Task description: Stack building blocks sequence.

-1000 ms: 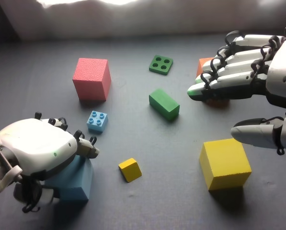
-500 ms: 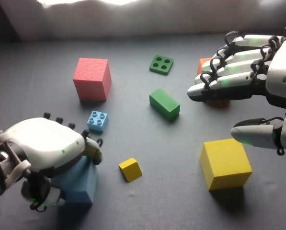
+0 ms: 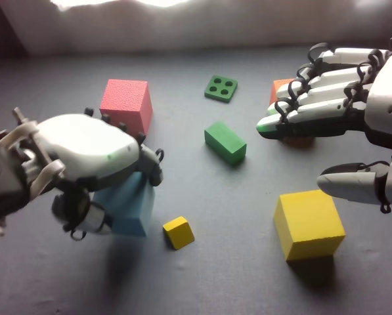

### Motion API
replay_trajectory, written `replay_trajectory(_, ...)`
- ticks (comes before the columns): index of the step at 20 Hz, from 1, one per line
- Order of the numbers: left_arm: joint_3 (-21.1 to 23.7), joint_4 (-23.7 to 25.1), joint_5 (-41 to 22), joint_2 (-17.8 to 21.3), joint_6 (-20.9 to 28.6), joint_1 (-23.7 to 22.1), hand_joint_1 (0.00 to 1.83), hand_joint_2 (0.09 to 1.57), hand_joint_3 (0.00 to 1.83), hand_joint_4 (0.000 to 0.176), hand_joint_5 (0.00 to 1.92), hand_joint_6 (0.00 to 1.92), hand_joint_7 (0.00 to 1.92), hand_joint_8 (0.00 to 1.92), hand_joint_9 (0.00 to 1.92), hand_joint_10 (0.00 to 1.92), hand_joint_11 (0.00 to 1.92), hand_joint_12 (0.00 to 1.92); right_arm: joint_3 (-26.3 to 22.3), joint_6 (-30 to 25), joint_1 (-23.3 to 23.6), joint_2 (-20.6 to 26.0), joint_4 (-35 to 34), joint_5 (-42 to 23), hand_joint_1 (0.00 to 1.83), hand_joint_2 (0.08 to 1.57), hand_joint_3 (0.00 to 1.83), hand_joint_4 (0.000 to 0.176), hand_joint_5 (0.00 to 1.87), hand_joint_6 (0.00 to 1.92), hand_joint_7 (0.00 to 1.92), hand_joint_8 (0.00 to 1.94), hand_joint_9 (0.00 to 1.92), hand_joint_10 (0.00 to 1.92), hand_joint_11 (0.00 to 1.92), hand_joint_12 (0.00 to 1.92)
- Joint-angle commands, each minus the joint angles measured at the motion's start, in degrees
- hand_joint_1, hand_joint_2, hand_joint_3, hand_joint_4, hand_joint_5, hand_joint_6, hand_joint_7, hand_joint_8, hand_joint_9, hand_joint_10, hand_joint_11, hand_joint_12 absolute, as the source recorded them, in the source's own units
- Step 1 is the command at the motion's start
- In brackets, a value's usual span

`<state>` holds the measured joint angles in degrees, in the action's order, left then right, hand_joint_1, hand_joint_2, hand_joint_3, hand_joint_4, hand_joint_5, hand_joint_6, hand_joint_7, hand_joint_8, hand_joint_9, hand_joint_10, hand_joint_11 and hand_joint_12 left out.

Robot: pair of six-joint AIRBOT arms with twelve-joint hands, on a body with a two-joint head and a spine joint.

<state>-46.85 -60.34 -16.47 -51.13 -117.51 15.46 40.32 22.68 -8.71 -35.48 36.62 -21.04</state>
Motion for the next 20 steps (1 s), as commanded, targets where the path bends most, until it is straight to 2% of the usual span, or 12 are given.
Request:
replay_trajectory(1, -0.7, -1.1, -0.3, 0.0, -2.8, -1.8, 1.24, 1.14, 0.00, 0.000, 1.01, 0.80, 0.88, 1.32, 0.73, 1.16, 0.46, 1.47, -0.2, -0.2, 0.8, 0.5, -1.6, -5.5, 0.22, 1.44, 0.00, 0.000, 0.39, 0.01, 0.39, 0.01, 0.33, 0.02, 0.00, 0.86)
replay_trajectory(2, -1.4, -2.6, 0.6, -0.4, -4.7, -2.8, 1.25, 1.12, 0.00, 0.000, 1.08, 0.69, 0.89, 1.31, 0.75, 1.16, 0.49, 1.47, -0.2, -0.2, 0.8, 0.5, -1.6, -5.5, 0.25, 1.43, 0.00, 0.000, 0.38, 0.01, 0.39, 0.01, 0.33, 0.02, 0.00, 0.87)
replay_trajectory(4, -2.7, -6.7, 1.6, -1.1, -9.4, -5.0, 1.25, 1.13, 0.00, 0.000, 1.07, 0.70, 0.85, 1.37, 0.71, 1.21, 0.47, 1.48, -0.2, -0.2, 0.8, 0.5, -1.6, -5.5, 0.20, 1.44, 0.00, 0.000, 0.33, 0.00, 0.31, 0.00, 0.24, 0.01, 0.00, 0.75)
replay_trajectory(6, -4.1, -9.5, 2.2, -1.6, -12.6, -7.1, 1.25, 1.13, 0.00, 0.000, 1.07, 0.71, 0.84, 1.38, 0.70, 1.18, 0.43, 1.48, -0.2, -0.2, 0.9, 0.5, -1.6, -5.4, 0.23, 1.44, 0.00, 0.000, 0.34, 0.01, 0.33, 0.01, 0.25, 0.01, 0.00, 0.71)
replay_trajectory(8, -5.1, -11.0, 2.3, -1.8, -14.4, -8.7, 1.26, 1.14, 0.00, 0.000, 1.05, 0.73, 0.84, 1.36, 0.70, 1.20, 0.43, 1.43, -0.2, -0.2, 0.9, 0.5, -1.6, -5.3, 0.25, 1.43, 0.00, 0.000, 0.35, 0.01, 0.34, 0.01, 0.26, 0.01, 0.00, 0.71)
replay_trajectory(10, -6.1, -11.7, 2.4, -1.9, -15.3, -10.2, 1.25, 1.12, 0.00, 0.000, 1.10, 0.67, 0.87, 1.31, 0.74, 1.08, 0.48, 1.37, -0.3, -0.2, 0.9, 0.6, -1.5, -5.0, 0.23, 1.44, 0.00, 0.000, 0.36, 0.01, 0.35, 0.01, 0.27, 0.01, 0.00, 0.73)
replay_trajectory(12, -6.7, -13.2, 2.4, -1.9, -17.1, -11.4, 1.25, 1.13, 0.00, 0.000, 1.09, 0.69, 0.86, 1.33, 0.73, 1.07, 0.46, 1.37, -0.3, -0.2, 0.9, 0.6, -1.5, -4.8, 0.26, 1.43, 0.00, 0.000, 0.38, 0.01, 0.37, 0.01, 0.30, 0.02, 0.00, 0.79)
replay_trajectory(14, -7.4, -13.9, 2.5, -2.3, -18.1, -12.2, 1.25, 1.13, 0.00, 0.000, 1.06, 0.70, 0.87, 1.35, 0.73, 1.11, 0.47, 1.40, -0.3, -0.2, 0.9, 0.6, -1.5, -4.8, 0.24, 1.43, 0.00, 0.000, 0.36, 0.00, 0.35, 0.00, 0.28, 0.01, 0.00, 0.76)
replay_trajectory(15, -7.8, -13.9, 2.5, -2.5, -18.3, -12.5, 1.25, 1.12, 0.00, 0.000, 1.10, 0.65, 0.89, 1.30, 0.76, 1.09, 0.50, 1.39, -0.4, -0.2, 0.9, 0.6, -1.5, -4.8, 0.26, 1.42, 0.00, 0.000, 0.37, 0.00, 0.36, 0.01, 0.30, 0.01, 0.00, 0.76)
replay_trajectory(17, -8.8, -14.1, 2.6, -3.0, -18.4, -12.7, 1.25, 1.13, 0.00, 0.000, 1.07, 0.70, 0.87, 1.33, 0.74, 1.14, 0.48, 1.44, -0.4, -0.2, 0.9, 0.6, -1.5, -4.8, 0.25, 1.43, 0.00, 0.000, 0.35, 0.00, 0.35, 0.00, 0.28, 0.00, 0.00, 0.73)
replay_trajectory(18, -9.6, -14.2, 2.8, -3.3, -18.4, -12.7, 1.35, 1.18, 0.00, 0.000, 0.93, 0.90, 0.81, 1.38, 0.69, 1.45, 0.42, 1.45, -0.3, -0.2, 0.9, 0.6, -1.5, -4.8, 0.25, 1.42, 0.00, 0.000, 0.37, 0.01, 0.37, 0.00, 0.30, 0.01, 0.00, 0.82)
replay_trajectory(20, -11.3, -14.1, 4.1, -4.1, -18.4, -12.9, 1.36, 1.17, 0.00, 0.000, 0.96, 0.85, 0.85, 1.31, 0.72, 1.43, 0.44, 1.44, -0.3, -0.2, 0.9, 0.6, -1.6, -4.8, 0.27, 1.42, 0.00, 0.000, 0.39, 0.01, 0.39, 0.01, 0.33, 0.02, 0.00, 0.88)
